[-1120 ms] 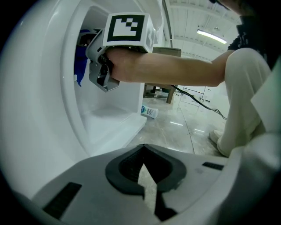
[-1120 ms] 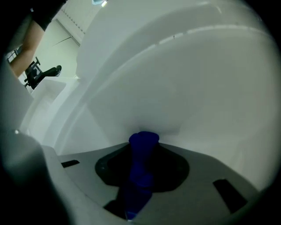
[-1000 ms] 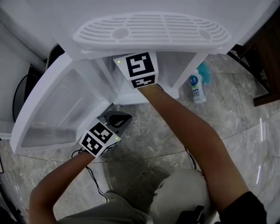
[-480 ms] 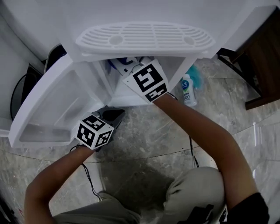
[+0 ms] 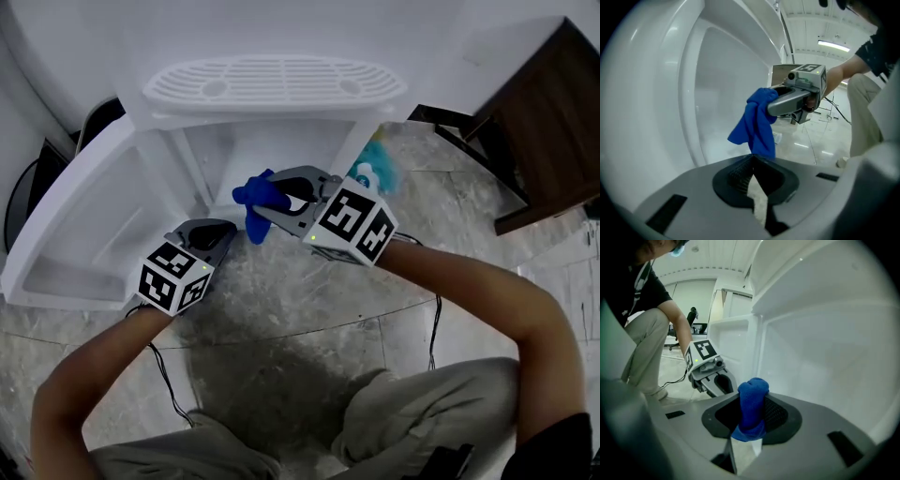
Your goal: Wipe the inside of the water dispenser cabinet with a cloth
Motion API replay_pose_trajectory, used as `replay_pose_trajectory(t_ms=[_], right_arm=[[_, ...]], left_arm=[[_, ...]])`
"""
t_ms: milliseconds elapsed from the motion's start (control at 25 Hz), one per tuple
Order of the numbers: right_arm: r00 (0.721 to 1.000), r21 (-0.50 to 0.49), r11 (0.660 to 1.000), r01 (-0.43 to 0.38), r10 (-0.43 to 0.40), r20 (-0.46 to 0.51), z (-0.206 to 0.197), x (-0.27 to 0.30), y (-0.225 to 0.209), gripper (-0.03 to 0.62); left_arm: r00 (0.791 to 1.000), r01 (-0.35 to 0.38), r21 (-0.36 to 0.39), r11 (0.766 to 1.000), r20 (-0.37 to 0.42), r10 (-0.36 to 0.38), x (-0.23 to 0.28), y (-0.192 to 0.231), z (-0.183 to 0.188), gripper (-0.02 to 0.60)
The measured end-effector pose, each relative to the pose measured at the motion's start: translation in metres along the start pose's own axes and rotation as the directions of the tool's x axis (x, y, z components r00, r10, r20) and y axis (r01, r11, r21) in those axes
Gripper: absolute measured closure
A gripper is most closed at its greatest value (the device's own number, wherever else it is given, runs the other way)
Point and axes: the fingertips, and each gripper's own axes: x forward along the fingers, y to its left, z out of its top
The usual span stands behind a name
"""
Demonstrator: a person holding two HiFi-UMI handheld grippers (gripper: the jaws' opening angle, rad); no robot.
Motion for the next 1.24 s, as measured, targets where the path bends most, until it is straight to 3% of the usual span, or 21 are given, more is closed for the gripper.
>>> replay_pose_trajectory(t_ms=[160,320,600,840,1240], right_arm=[[1.0,0.102,0.995,-0.003,0.005,-0.024,-0.028,-0.018,0.005,0.499],[0.998,0.138,0.99,0.015,-0.007,-0.058,-0.05,-0.032,0.006,0.499],[0.996,0.127,0.992,0.006,0.005,-0.087,-0.064,-0.035,0.008,0.499],[0.995,0.121,0.992,-0.023,0.034,-0.096,-0.063,-0.028,0.015,0.499],[0.993,0.125,0.991,-0.038,0.052,-0.103,-0.067,-0.024,0.019,0.499]], left_arm=[[0.999,0.035,0.058,0.998,-0.017,-0.034,0.008,-0.011,0.004,0.574],[0.999,0.043,0.109,0.993,-0.014,-0.042,0.01,-0.016,0.012,0.574],[0.998,0.054,0.106,0.993,-0.021,-0.052,0.012,-0.02,0.01,0.574],[0.998,0.061,0.16,0.985,0.003,-0.062,0.014,-0.027,0.017,0.574],[0.997,0.076,0.152,0.986,-0.001,-0.076,0.018,-0.026,0.011,0.574]])
